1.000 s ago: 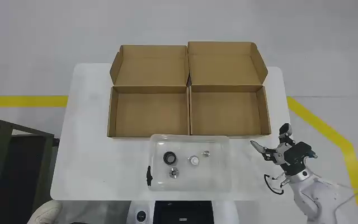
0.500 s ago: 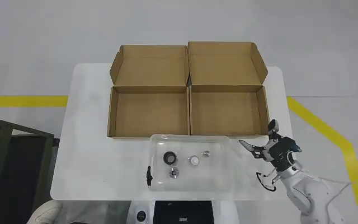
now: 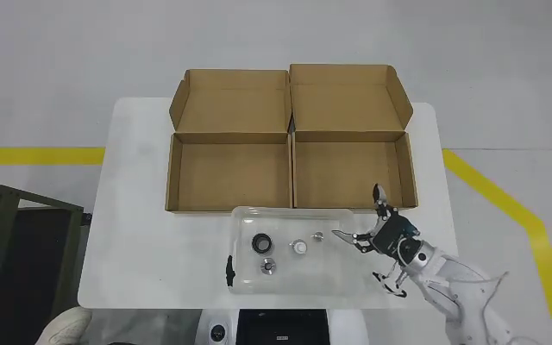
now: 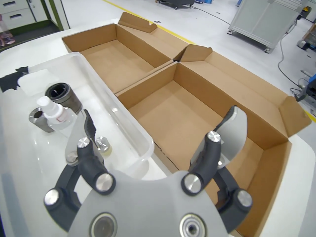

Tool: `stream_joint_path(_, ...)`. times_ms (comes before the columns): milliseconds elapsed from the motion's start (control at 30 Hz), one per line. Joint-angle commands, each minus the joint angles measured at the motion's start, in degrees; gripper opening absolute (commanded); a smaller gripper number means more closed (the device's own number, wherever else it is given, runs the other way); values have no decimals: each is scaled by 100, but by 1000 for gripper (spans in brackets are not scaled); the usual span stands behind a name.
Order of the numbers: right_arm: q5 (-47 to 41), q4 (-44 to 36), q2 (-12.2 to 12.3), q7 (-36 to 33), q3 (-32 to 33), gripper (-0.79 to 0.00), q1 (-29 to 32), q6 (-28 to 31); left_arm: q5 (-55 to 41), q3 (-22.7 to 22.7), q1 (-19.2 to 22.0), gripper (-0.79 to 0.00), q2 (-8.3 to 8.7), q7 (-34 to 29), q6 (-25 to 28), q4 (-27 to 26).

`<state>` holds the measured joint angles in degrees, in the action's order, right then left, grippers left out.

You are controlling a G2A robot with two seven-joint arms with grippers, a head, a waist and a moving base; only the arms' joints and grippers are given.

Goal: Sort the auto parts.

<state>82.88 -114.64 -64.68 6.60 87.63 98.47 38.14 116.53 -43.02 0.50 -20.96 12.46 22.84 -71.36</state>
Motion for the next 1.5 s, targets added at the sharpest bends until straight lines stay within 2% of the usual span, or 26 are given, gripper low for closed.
stream_joint_path(0,66,-47,6,-103,-102,0,-31,102,0,0,0,0,0,0,0,0)
stream_joint_path(400,849,-382,48,-454,-876,0,-83,543,0,0,0,0,0,0,0,0)
stream_joint_path(600,1294,-294,57,-459,-1349,0,-237,655,0,0,0,0,0,0,0,0)
stream_joint_path(1000,1312,-5,71,-690,-1669,0,-534,628,0,0,0,0,0,0,0,0)
stream_joint_path(1067,1311,16,79,-736,-1688,-46,-551,657,0,0,0,0,0,0,0,0)
stream_joint_path(1133,1294,55,83,-771,-1713,-46,-582,654,0,0,0,0,0,0,0,0)
stream_joint_path(1233,1234,135,85,-824,-1752,-86,-650,628,0,0,0,0,0,0,0,0)
stream_joint_path(1367,1140,261,87,-910,-1797,-197,-749,612,0,0,0,0,0,0,0,0)
stream_joint_path(1467,1085,338,90,-973,-1830,-206,-826,629,0,0,0,0,0,0,0,0)
